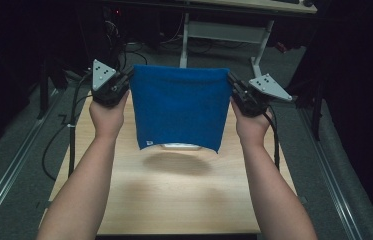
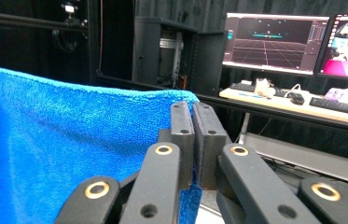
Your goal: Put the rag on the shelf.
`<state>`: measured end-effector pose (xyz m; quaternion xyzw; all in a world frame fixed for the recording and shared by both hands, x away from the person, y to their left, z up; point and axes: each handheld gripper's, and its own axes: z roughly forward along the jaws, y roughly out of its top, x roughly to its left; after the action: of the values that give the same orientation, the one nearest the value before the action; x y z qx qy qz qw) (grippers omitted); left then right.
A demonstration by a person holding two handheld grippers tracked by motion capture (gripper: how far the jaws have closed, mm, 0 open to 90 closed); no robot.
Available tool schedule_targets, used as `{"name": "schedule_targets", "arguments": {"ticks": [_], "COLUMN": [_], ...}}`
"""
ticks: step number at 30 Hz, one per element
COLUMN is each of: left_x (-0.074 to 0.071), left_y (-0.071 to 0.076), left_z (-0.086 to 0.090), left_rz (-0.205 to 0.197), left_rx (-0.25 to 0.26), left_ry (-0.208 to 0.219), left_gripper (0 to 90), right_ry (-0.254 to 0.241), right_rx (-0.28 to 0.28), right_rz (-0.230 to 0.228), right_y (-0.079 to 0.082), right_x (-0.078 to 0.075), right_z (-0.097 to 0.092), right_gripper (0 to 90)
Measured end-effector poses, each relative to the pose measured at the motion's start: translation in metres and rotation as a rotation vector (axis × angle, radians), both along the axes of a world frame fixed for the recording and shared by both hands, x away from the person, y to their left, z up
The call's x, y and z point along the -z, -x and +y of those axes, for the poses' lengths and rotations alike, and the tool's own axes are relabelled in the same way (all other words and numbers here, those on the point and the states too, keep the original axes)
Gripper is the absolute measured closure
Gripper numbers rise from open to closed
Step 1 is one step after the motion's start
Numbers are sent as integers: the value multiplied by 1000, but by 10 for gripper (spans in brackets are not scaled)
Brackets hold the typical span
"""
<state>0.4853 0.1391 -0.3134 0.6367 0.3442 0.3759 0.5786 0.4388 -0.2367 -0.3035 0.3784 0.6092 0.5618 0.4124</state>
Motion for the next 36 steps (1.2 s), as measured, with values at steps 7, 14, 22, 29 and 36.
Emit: {"name": "schedule_targets", "arguments": {"ticks": [7, 14, 22, 29, 36], "left_x": [-3, -10, -5, 29, 70], "left_y": [-16, -21, -31, -48, -58], "left_z": [-6, -10, -13, -18, -15], "left_rz": [5, -8, 16, 114, 235], "left_rx": [-11, -14, -11, -5, 15], "left_ry": [-47, -46, -58, -101, -98], "left_gripper": [884, 884, 882, 883, 882], "right_ry": [0, 3, 30, 84, 140], "right_rx": [34, 61, 75, 106, 83], "right_rz": [22, 37, 57, 125, 227], "right_y": [-16, -29, -42, -59, -72], "right_x": [2, 3, -2, 18, 59], "right_z": [-1, -2, -4, -4, -3], "right_gripper": [882, 882, 883, 882, 882]}}
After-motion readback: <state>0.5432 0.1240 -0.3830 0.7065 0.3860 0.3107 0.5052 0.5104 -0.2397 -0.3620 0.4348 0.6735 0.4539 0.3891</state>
